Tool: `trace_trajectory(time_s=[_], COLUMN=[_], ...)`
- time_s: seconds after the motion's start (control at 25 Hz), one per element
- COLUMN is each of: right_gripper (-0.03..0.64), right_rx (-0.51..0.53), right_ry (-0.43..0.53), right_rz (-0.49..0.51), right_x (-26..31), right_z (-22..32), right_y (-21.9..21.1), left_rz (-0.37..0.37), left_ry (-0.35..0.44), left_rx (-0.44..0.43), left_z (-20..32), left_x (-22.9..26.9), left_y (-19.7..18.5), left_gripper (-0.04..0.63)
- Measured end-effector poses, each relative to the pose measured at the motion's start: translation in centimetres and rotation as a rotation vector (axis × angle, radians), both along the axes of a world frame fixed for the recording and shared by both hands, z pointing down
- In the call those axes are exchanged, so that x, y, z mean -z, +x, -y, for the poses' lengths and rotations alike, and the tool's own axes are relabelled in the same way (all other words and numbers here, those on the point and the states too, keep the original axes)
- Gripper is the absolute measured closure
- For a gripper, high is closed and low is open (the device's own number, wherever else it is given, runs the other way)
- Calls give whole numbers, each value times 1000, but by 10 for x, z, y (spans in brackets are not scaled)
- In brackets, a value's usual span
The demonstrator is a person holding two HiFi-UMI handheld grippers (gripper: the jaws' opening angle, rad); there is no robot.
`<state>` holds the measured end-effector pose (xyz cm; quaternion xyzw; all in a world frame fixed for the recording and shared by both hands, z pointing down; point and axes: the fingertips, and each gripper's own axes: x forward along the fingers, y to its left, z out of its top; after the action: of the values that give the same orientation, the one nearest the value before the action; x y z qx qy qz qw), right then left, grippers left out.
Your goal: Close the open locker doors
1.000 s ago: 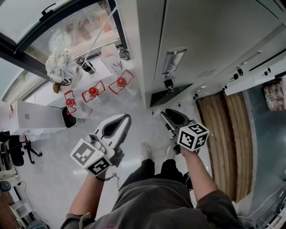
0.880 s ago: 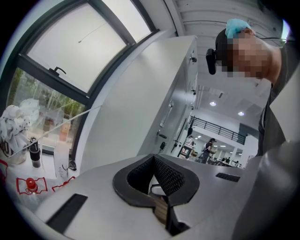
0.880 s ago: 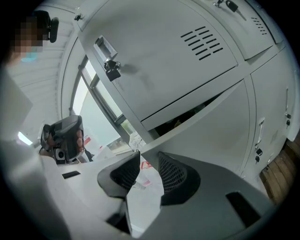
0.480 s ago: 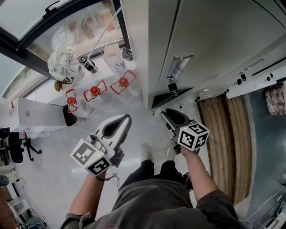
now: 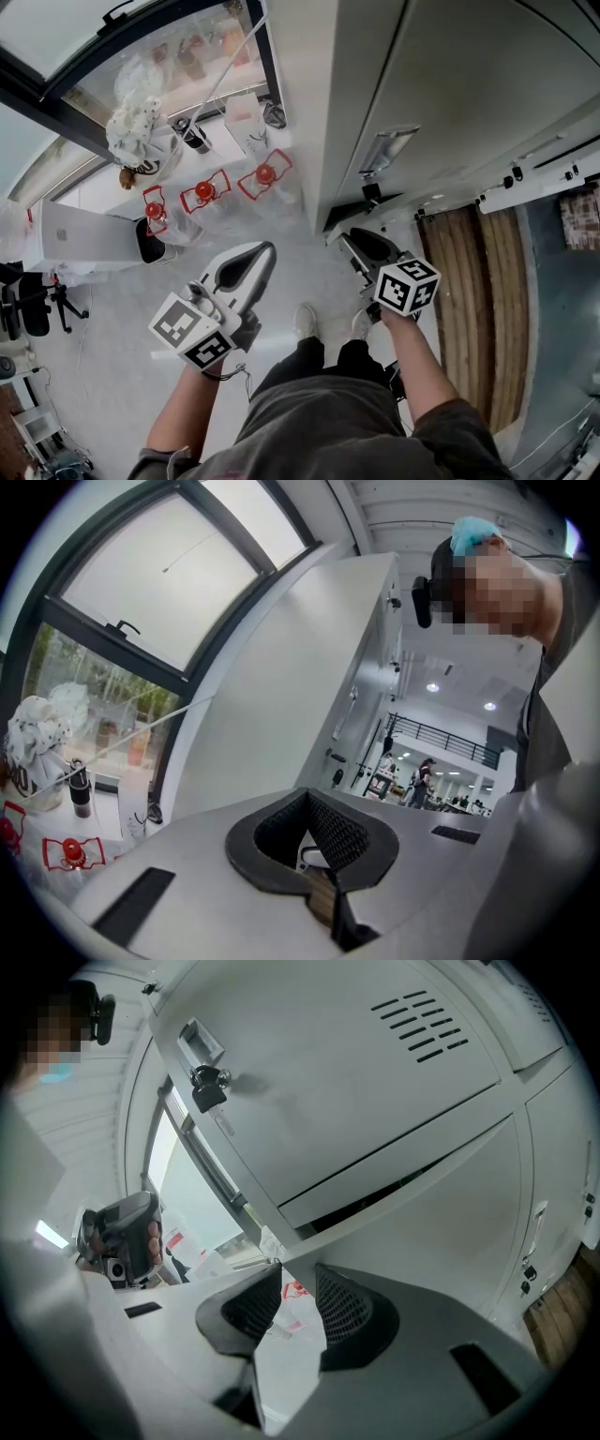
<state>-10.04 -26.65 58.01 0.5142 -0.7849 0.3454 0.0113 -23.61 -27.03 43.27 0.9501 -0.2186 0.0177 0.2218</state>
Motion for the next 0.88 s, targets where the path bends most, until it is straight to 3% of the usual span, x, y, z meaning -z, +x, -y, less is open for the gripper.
trace_trajectory(time_s=[0.88], right_gripper=[525], right_rx=[25], right_ry=[8], right_rz=[-13], right_x=[2], right_z=[29], right_y=[2], left_rz=[16], left_ry=[6], left_rx=[37], left_z=[13], left_x=[3], left_y=[-9], left_gripper=[588])
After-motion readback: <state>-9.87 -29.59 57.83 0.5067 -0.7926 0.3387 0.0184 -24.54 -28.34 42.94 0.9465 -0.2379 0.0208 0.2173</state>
